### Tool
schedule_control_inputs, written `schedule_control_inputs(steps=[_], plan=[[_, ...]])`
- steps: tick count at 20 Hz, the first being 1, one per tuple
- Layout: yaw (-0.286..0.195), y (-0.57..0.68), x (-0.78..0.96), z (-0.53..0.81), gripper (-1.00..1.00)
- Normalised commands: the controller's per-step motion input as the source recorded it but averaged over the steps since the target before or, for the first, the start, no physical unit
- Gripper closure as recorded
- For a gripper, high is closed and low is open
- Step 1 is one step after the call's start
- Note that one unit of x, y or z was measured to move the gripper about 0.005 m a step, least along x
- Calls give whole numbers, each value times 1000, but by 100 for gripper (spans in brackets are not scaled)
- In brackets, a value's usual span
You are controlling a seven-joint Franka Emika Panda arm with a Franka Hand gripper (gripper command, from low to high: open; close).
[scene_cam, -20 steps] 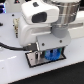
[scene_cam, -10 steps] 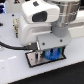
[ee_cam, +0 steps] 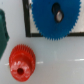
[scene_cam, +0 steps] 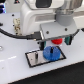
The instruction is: Insert the blue gear onto the right peg, followed by the red gear
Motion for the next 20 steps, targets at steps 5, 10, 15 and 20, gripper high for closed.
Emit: schedule_control_inputs(steps=[5, 10, 15, 20], plan=[[0, 329, -556, -1, -100], [0, 295, -497, -62, -100], [0, 234, -319, -244, -100], [0, 102, -196, -346, -100]])
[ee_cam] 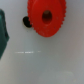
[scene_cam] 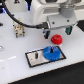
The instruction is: Insert the blue gear onto the right peg, followed by the red gear
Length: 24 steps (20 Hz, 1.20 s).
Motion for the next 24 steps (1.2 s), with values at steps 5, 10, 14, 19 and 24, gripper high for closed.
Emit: schedule_control_inputs(steps=[5, 10, 14, 19, 24], plan=[[0, 8, -89, -321, -100], [0, 1, -24, -272, 100], [0, 33, -69, -167, 100], [0, 19, -81, -68, 100], [0, 25, -49, 89, 100]])
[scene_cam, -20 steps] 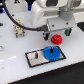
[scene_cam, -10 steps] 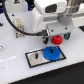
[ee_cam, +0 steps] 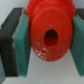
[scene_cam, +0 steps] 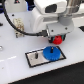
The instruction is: Insert the blue gear onto the right peg, followed by the red gear
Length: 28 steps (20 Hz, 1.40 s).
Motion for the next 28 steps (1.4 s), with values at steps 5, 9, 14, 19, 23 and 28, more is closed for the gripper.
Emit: schedule_control_inputs(steps=[5, 9, 14, 19, 23, 28], plan=[[0, 14, 143, 498, 100], [0, -2, 428, 620, 100], [0, -39, 574, 477, 100], [0, -145, 667, 362, 100], [0, -315, 646, 266, 100], [0, -314, 602, 182, 100]])
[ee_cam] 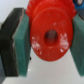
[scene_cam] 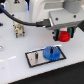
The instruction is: Insert the blue gear onto the right peg, followed by the red gear
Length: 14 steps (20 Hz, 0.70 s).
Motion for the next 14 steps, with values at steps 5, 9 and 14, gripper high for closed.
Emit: schedule_control_inputs(steps=[5, 9, 14], plan=[[0, -250, 522, 58, 100], [0, -169, 273, -20, 100], [0, -97, 111, -96, 100]])
